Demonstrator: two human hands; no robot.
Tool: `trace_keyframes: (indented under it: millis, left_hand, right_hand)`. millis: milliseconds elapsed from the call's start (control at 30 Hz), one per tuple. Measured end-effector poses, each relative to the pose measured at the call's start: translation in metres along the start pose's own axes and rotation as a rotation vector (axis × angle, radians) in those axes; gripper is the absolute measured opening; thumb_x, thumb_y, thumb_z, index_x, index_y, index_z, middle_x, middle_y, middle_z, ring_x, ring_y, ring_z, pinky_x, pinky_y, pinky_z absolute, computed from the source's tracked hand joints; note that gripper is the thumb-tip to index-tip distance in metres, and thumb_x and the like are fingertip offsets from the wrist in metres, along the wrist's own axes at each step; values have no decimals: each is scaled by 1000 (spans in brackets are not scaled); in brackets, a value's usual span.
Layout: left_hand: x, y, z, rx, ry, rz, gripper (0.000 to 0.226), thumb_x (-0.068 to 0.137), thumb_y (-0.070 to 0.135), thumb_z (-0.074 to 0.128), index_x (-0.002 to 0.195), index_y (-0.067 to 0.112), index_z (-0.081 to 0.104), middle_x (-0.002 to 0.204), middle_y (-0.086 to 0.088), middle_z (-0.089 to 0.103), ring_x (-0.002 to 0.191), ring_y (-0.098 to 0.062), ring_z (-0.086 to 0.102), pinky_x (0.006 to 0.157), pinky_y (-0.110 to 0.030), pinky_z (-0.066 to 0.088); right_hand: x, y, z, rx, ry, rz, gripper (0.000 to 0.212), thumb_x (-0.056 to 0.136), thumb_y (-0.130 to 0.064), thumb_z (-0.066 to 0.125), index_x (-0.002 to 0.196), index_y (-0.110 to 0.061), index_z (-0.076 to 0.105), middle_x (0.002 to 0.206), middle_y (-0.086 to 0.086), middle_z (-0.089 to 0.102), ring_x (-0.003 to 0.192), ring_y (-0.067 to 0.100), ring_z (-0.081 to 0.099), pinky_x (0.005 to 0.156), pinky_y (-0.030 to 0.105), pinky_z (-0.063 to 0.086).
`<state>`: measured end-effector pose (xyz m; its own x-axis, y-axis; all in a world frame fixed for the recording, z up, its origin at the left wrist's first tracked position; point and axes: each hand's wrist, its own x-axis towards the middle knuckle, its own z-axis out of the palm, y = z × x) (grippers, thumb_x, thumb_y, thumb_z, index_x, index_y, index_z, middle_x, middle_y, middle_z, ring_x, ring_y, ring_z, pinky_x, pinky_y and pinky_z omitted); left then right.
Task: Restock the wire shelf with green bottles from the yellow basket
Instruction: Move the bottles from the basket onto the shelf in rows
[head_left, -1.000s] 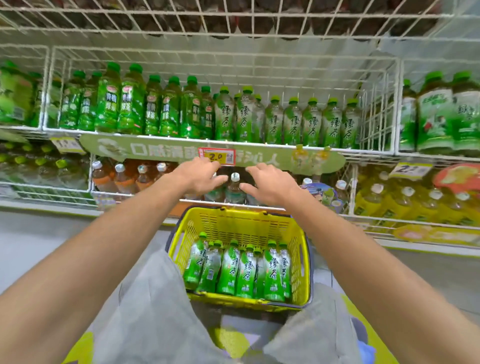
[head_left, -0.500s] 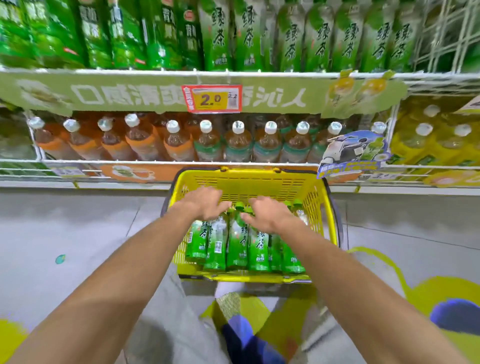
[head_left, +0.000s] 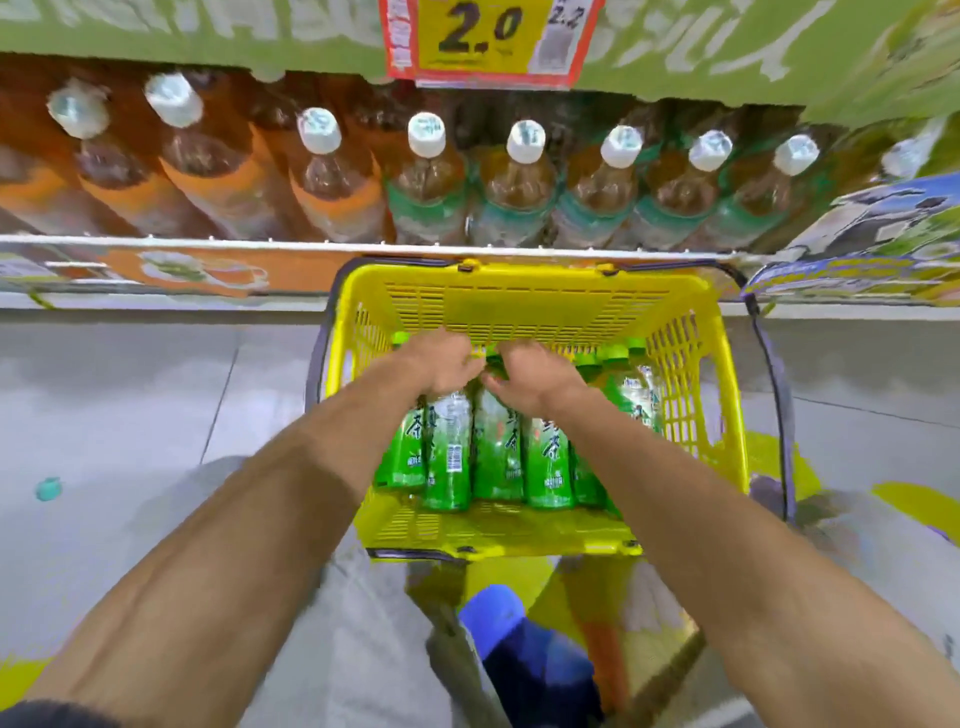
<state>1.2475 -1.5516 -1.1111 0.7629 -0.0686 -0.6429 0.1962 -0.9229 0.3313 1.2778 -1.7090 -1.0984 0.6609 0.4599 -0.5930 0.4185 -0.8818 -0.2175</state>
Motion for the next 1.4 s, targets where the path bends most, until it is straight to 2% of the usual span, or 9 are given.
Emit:
trace_keyframes:
  millis: [200,400,633,833,967,1100,1167,1267,1400]
  left_hand:
    - [8,-1,14,-77,11,-25,14,97,24,58,104,12,62,115,-16,64,101,-33,60,77,-35,43]
    - [-8,0,1,-339,38,-169,46,87,27,78,122,9,56,115,-6,56,96,-22,55,77,-34,44]
    - [-31,-4,-14,-596,20,-273,54,67,25,94,111,6,68,93,0,67,69,-12,61,69,-30,55]
    - [-17,-24,20,-798,-31,-269,81,31,52,96,99,17,68,105,-6,75,96,-27,72,88,-52,58]
    - [-57,-4,2,-949,-50,-263,111,54,24,100,149,14,44,151,-10,46,140,-31,44,116,-51,36]
    - [-66,4,5,-1008,10,-283,105,66,10,93,154,9,35,159,-14,36,146,-30,35,120,-48,30]
    - [-67,5,10,-1025,36,-284,103,69,10,91,155,10,33,159,-13,35,147,-29,35,120,-45,31]
    - [-68,4,16,-1025,67,-277,102,69,14,93,154,10,36,156,-17,40,143,-30,39,116,-43,34]
    - [-71,2,21,-994,107,-249,107,63,25,96,152,8,39,157,-13,40,144,-27,39,118,-45,34]
  right_hand:
    - [11,1,9,133,10,60,35,94,-39,63,109,-8,55,98,13,65,90,32,62,69,35,44]
    - [-5,1,0,305,23,87,57,83,-43,76,122,-8,53,94,7,64,83,26,63,74,42,57]
    - [-11,8,-8,417,-104,112,91,73,-49,85,145,-11,45,128,7,61,114,26,60,95,39,54]
    - [-12,21,-14,419,-205,76,98,70,-39,90,148,-15,36,139,7,54,124,27,56,106,41,48]
    - [-23,25,-17,575,-295,53,98,82,-17,84,155,-7,19,160,19,28,145,33,34,106,26,40]
    - [-35,27,-18,643,-258,56,117,72,-29,89,159,-4,14,165,16,19,151,32,24,119,36,30]
    - [-37,30,-17,638,-258,95,121,60,-47,91,155,-4,28,158,11,35,146,32,34,119,43,32]
    - [-33,37,-10,630,-234,74,71,58,-56,91,109,-22,56,114,-8,57,120,24,50,102,35,41]
    - [-47,33,-16,679,-273,23,114,71,-38,90,156,-3,22,160,12,32,147,31,31,119,42,31]
